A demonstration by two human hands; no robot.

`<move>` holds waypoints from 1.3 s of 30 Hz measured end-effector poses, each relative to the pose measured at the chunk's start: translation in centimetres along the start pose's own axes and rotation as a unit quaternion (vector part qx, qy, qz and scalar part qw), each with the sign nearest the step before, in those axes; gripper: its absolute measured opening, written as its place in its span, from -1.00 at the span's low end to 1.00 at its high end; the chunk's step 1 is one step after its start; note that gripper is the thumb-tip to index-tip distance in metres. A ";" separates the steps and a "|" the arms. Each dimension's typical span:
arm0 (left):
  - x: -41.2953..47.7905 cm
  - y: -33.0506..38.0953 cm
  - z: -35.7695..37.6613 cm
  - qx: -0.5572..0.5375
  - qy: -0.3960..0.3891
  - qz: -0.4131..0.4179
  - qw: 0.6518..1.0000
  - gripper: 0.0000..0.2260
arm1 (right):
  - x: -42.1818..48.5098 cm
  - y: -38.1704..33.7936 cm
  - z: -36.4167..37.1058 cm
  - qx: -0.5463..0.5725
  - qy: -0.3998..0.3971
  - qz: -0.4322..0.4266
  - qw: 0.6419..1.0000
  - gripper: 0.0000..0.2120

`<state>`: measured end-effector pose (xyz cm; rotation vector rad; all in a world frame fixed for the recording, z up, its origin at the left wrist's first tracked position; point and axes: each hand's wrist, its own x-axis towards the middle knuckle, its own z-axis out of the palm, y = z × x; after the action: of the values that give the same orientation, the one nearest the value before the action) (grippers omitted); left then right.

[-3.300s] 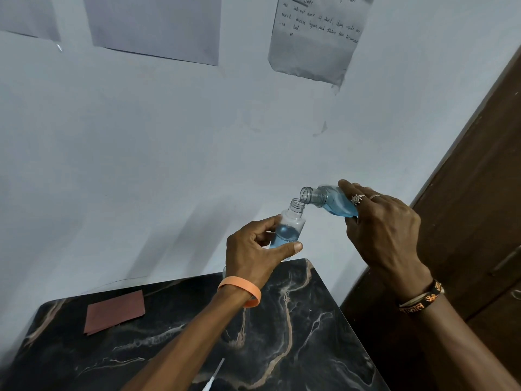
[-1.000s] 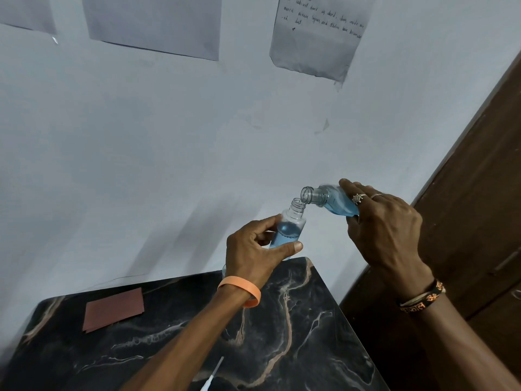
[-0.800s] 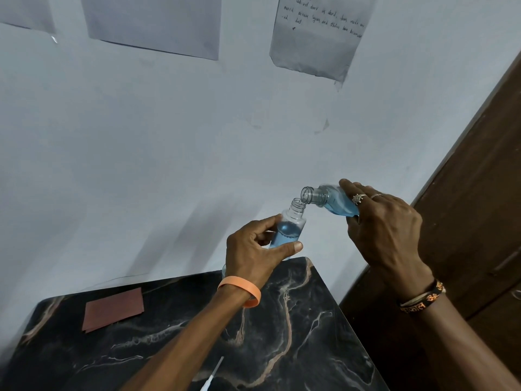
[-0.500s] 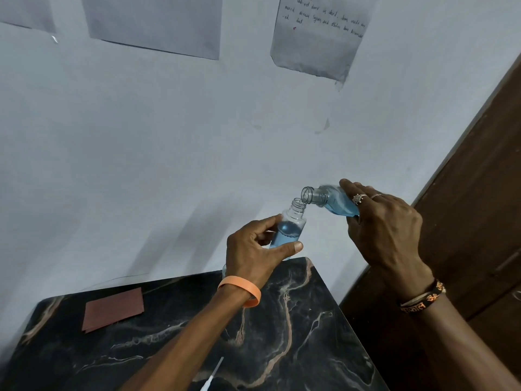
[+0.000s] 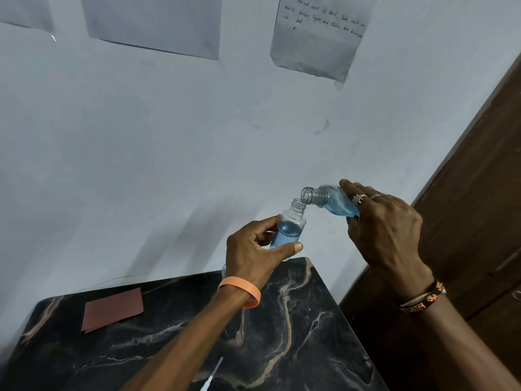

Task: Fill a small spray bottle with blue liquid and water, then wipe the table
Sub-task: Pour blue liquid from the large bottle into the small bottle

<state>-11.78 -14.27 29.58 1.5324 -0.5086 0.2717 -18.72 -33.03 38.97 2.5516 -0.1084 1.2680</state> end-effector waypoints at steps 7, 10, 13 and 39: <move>0.0 0.1 0.0 0.000 -0.002 -0.002 1.000 -0.58 | 0.0 0.0 -0.1 -0.002 -0.002 -0.001 1.000 -0.42; 0.0 0.0 0.0 0.002 0.000 -0.002 1.000 -0.58 | 0.0 -0.1 -0.2 -0.001 0.003 -0.005 1.000 -0.43; 0.0 -0.2 0.0 0.002 0.000 -0.004 1.000 -0.57 | 0.0 -0.1 -0.3 -0.002 0.002 -0.002 1.000 -0.44; -0.1 0.0 -0.2 0.001 0.001 -0.002 1.000 -0.57 | 0.0 -0.3 -0.5 0.008 -0.007 0.000 1.000 -0.41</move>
<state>-11.86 -14.08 29.54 1.5344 -0.5032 0.2700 -19.04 -32.63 39.13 2.5749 -0.1013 1.2566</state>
